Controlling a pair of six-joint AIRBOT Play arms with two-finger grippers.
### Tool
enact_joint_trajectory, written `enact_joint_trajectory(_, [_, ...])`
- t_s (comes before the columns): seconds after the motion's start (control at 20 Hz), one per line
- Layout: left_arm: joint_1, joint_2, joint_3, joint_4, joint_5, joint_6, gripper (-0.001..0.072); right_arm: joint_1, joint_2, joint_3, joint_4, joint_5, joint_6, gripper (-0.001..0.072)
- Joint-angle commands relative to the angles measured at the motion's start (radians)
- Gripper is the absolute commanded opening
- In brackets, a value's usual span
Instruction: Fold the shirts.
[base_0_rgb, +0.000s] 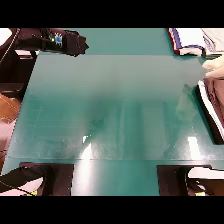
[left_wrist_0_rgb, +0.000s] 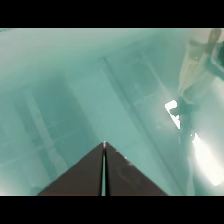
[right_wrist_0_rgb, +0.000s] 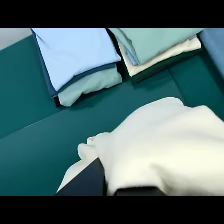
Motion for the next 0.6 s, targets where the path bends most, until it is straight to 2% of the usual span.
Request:
enact_joint_trajectory(0.0, [0.0,0.0,-0.006,0.005,-0.008,0.008,0.0027,-0.046,0.098,-0.072,-0.006,0.011,-0.013,0.0015])
enact_joint_trajectory(0.4, [0.0,-0.001,-0.013,0.006,-0.039,0.008,0.0027,-0.272,0.252,-0.401,-0.018,0.174,-0.087,0.0015])
enact_joint_trajectory(0.55, [0.0,-0.001,-0.013,0.008,-0.046,0.008,0.0027,-0.331,0.306,-0.558,-0.154,0.205,-0.087,0.0016])
